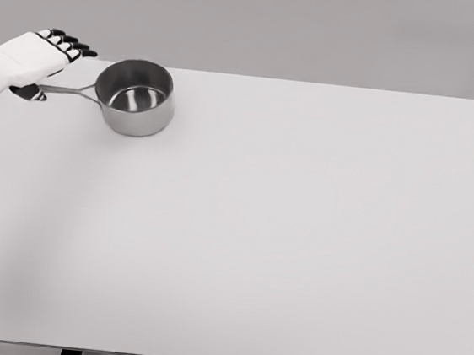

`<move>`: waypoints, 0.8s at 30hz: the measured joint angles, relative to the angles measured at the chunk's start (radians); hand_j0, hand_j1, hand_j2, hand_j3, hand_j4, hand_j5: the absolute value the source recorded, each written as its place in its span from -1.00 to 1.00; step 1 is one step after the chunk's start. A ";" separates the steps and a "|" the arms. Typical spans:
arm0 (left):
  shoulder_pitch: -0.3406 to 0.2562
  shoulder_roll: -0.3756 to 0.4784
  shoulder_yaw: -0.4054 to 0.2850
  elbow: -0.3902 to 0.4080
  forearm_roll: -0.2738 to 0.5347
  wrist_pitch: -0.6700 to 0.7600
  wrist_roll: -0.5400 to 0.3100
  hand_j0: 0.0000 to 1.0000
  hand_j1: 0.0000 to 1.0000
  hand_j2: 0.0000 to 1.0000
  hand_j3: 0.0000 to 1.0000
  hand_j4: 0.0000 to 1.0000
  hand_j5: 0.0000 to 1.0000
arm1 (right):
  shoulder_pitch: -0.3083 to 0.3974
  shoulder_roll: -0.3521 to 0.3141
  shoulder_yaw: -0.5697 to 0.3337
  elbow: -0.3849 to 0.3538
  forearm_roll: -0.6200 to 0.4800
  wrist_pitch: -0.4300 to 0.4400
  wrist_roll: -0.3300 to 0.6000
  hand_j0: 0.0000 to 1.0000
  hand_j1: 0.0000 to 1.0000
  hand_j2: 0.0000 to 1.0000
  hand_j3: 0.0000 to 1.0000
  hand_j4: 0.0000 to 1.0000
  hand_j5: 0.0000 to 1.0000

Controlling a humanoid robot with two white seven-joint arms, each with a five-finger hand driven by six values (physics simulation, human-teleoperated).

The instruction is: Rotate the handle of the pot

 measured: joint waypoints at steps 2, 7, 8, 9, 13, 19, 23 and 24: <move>0.000 -0.003 0.000 0.001 -0.003 0.007 0.007 1.00 1.00 1.00 1.00 1.00 1.00 | 0.000 0.000 0.000 0.000 0.000 0.000 0.000 1.00 1.00 1.00 1.00 1.00 1.00; 0.002 0.008 -0.004 -0.004 0.007 -0.025 0.013 1.00 1.00 1.00 1.00 1.00 1.00 | 0.000 0.000 0.000 0.000 0.000 0.000 0.000 1.00 1.00 1.00 1.00 1.00 1.00; 0.002 0.013 -0.005 -0.005 0.020 -0.045 0.013 1.00 1.00 1.00 1.00 1.00 1.00 | 0.000 0.000 0.000 0.000 0.000 0.000 0.000 1.00 1.00 1.00 1.00 1.00 1.00; 0.002 0.019 -0.005 -0.007 0.036 -0.067 0.014 1.00 1.00 1.00 1.00 1.00 1.00 | 0.000 0.000 0.000 0.000 0.000 0.000 0.000 1.00 1.00 1.00 1.00 1.00 1.00; 0.002 0.039 -0.004 -0.010 0.098 -0.147 0.014 1.00 1.00 1.00 1.00 1.00 1.00 | 0.000 0.000 0.000 0.000 0.000 0.000 0.000 1.00 1.00 1.00 1.00 1.00 1.00; 0.002 0.042 -0.003 -0.004 0.115 -0.154 0.016 1.00 1.00 1.00 1.00 1.00 1.00 | 0.000 0.000 0.000 0.000 0.000 0.000 0.000 1.00 1.00 1.00 1.00 1.00 1.00; 0.002 0.029 -0.003 -0.002 0.062 -0.076 0.034 1.00 1.00 1.00 1.00 1.00 1.00 | 0.000 0.000 0.000 0.000 0.000 0.000 0.000 1.00 1.00 1.00 1.00 1.00 1.00; 0.002 0.024 -0.003 -0.001 0.040 -0.053 0.044 1.00 1.00 1.00 1.00 1.00 1.00 | 0.000 0.000 0.000 0.000 0.000 0.000 0.000 1.00 1.00 1.00 1.00 1.00 1.00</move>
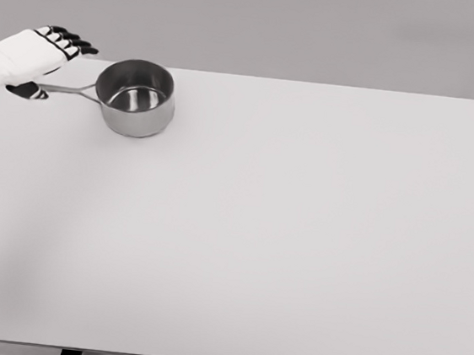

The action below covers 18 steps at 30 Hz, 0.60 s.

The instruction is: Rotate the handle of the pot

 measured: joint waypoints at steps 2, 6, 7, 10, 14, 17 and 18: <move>0.000 -0.006 -0.001 0.000 -0.033 0.034 0.015 1.00 1.00 1.00 1.00 1.00 1.00 | 0.000 0.000 0.000 0.000 0.000 0.000 0.000 1.00 1.00 1.00 1.00 1.00 1.00; 0.000 -0.003 -0.001 -0.004 -0.035 0.003 0.027 1.00 1.00 1.00 1.00 1.00 1.00 | 0.000 0.000 0.000 0.000 0.000 0.000 0.000 1.00 1.00 1.00 1.00 1.00 1.00; 0.002 0.002 -0.001 -0.005 -0.015 -0.027 0.029 1.00 1.00 1.00 1.00 1.00 1.00 | 0.000 0.000 0.000 0.000 0.000 0.000 0.000 1.00 1.00 1.00 1.00 1.00 1.00; 0.011 0.031 -0.001 -0.016 0.058 -0.090 0.030 1.00 1.00 1.00 1.00 1.00 1.00 | 0.000 0.000 0.000 0.000 0.000 0.000 0.000 1.00 1.00 1.00 1.00 1.00 1.00; 0.037 0.141 -0.001 -0.075 0.253 -0.118 0.030 1.00 1.00 1.00 1.00 1.00 1.00 | 0.000 0.000 0.000 0.000 0.000 0.000 0.000 1.00 1.00 1.00 1.00 1.00 1.00; 0.071 0.245 -0.001 -0.154 0.359 -0.124 0.031 1.00 1.00 1.00 1.00 1.00 1.00 | 0.000 0.000 0.000 0.000 0.000 0.000 0.000 1.00 1.00 1.00 1.00 1.00 1.00; 0.103 0.275 -0.003 -0.197 0.376 -0.125 0.030 1.00 1.00 1.00 1.00 1.00 1.00 | 0.000 0.000 0.000 0.000 0.000 0.000 0.000 1.00 1.00 1.00 1.00 1.00 1.00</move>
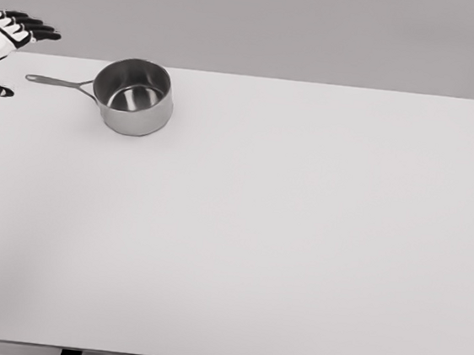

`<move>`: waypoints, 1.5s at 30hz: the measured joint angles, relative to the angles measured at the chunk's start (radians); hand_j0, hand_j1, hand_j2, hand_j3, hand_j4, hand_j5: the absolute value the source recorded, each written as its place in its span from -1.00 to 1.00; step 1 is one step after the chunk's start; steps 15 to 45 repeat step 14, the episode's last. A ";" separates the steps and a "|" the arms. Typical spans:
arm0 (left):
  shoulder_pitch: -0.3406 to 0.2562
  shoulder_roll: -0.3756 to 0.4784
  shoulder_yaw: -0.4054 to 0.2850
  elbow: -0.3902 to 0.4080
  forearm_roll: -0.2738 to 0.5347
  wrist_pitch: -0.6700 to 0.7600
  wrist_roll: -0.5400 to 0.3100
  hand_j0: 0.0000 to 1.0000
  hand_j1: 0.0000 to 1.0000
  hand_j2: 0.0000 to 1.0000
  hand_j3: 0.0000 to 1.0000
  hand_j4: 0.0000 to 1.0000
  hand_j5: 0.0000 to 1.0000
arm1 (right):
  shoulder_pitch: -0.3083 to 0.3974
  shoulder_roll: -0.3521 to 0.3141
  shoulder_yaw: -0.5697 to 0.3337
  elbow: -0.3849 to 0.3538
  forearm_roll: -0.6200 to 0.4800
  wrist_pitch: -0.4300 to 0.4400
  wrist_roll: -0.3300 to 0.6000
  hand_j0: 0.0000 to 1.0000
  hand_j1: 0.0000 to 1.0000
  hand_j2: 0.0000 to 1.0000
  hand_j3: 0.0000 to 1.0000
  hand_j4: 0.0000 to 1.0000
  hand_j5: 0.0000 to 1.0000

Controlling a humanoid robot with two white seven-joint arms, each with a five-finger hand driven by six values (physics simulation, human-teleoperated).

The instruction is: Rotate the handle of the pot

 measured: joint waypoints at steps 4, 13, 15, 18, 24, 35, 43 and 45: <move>0.057 0.071 -0.033 -0.167 0.038 -0.002 -0.001 1.00 1.00 1.00 1.00 1.00 1.00 | 0.000 0.000 0.000 0.000 0.000 0.000 0.000 1.00 1.00 1.00 1.00 1.00 1.00; 0.141 0.093 -0.135 -0.361 0.048 -0.003 -0.002 1.00 1.00 1.00 1.00 1.00 1.00 | 0.000 0.000 0.000 0.000 0.000 0.000 0.000 1.00 1.00 1.00 1.00 1.00 1.00; 0.141 0.093 -0.138 -0.364 0.048 -0.003 -0.002 1.00 1.00 1.00 1.00 1.00 1.00 | 0.000 0.000 0.000 0.000 0.000 0.000 0.000 1.00 1.00 1.00 1.00 1.00 1.00; 0.141 0.093 -0.138 -0.364 0.048 -0.003 -0.002 1.00 1.00 1.00 1.00 1.00 1.00 | 0.000 0.000 0.000 0.000 0.000 0.000 0.000 1.00 1.00 1.00 1.00 1.00 1.00; 0.141 0.093 -0.138 -0.364 0.048 -0.003 -0.002 1.00 1.00 1.00 1.00 1.00 1.00 | 0.000 0.000 0.000 0.000 0.000 0.000 0.000 1.00 1.00 1.00 1.00 1.00 1.00; 0.141 0.093 -0.138 -0.364 0.048 -0.003 -0.002 1.00 1.00 1.00 1.00 1.00 1.00 | 0.000 0.000 0.000 0.000 0.000 0.000 0.000 1.00 1.00 1.00 1.00 1.00 1.00; 0.141 0.093 -0.138 -0.364 0.048 -0.003 -0.002 1.00 1.00 1.00 1.00 1.00 1.00 | 0.000 0.000 0.000 0.000 0.000 0.000 0.000 1.00 1.00 1.00 1.00 1.00 1.00; 0.141 0.093 -0.138 -0.364 0.048 -0.003 -0.002 1.00 1.00 1.00 1.00 1.00 1.00 | 0.000 0.000 0.000 0.000 0.000 0.000 0.000 1.00 1.00 1.00 1.00 1.00 1.00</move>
